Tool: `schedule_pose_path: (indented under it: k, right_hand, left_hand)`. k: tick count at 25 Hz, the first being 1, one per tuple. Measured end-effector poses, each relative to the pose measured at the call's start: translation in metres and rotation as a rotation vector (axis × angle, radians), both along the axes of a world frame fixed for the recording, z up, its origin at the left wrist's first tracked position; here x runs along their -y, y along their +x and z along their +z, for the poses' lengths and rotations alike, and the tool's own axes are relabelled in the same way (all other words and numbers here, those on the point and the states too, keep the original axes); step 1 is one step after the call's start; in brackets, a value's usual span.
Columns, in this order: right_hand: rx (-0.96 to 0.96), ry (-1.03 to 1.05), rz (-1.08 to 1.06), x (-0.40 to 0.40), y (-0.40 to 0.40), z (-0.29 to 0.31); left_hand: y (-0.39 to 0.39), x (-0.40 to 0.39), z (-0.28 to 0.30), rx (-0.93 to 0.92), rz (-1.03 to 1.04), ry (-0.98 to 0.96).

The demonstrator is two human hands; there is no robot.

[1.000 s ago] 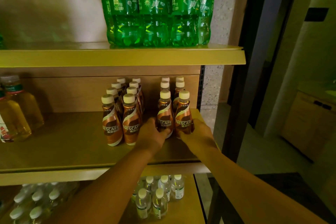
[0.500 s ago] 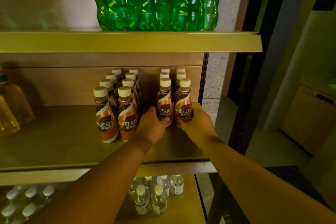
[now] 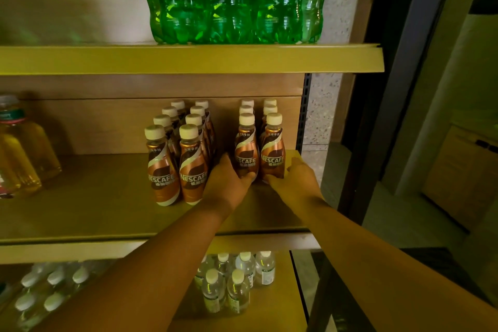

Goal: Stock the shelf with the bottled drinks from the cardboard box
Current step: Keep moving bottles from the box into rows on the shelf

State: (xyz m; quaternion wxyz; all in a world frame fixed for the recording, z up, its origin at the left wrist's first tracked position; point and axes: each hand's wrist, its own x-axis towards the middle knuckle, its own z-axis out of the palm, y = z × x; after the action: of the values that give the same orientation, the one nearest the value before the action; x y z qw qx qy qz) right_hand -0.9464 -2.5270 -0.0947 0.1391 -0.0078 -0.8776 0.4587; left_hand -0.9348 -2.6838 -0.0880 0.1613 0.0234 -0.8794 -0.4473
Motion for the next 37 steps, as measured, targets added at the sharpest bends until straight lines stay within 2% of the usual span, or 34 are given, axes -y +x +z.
schedule_pose_path:
  k: [4,6,7,9,11,17,21,25,30,37]
  right_hand:
    - [0.071,0.270,-0.043,-0.007,0.026,0.002]
    - [0.082,0.471,0.046,-0.012,0.050,0.012]
    - [0.065,0.561,0.091,-0.015,0.060,0.016]
    - [0.016,0.686,0.140,-0.020,0.079,0.024]
    - [0.009,0.729,0.173,-0.023,0.098,0.033]
    - [-0.122,0.790,0.234,-0.002,0.149,0.033]
    - [-0.193,0.813,0.329,0.057,0.187,0.019]
    - [-0.189,0.781,0.460,0.129,0.231,-0.002]
    - [-0.163,0.812,0.514,0.215,0.289,-0.041]
    - [-0.036,0.856,0.440,0.283,0.360,-0.117]
  left_hand:
    - [0.028,-0.005,0.004,0.051,-0.006,-0.244]
    - [0.050,-0.009,0.009,0.095,-0.007,-0.497]
    - [0.060,-0.009,0.011,0.081,-0.010,-0.640]
    - [0.080,-0.007,0.017,-0.013,-0.012,-0.772]
    - [0.103,-0.002,0.023,-0.066,-0.003,-0.798]
    - [0.174,0.043,0.024,-0.043,0.125,-0.932]
    - [0.230,0.103,0.007,0.123,0.222,-0.993]
    - [0.291,0.173,-0.012,0.174,0.304,-0.969]
    - [0.366,0.259,-0.048,0.185,0.345,-0.954]
    - [0.450,0.351,-0.126,0.295,0.250,-0.884]
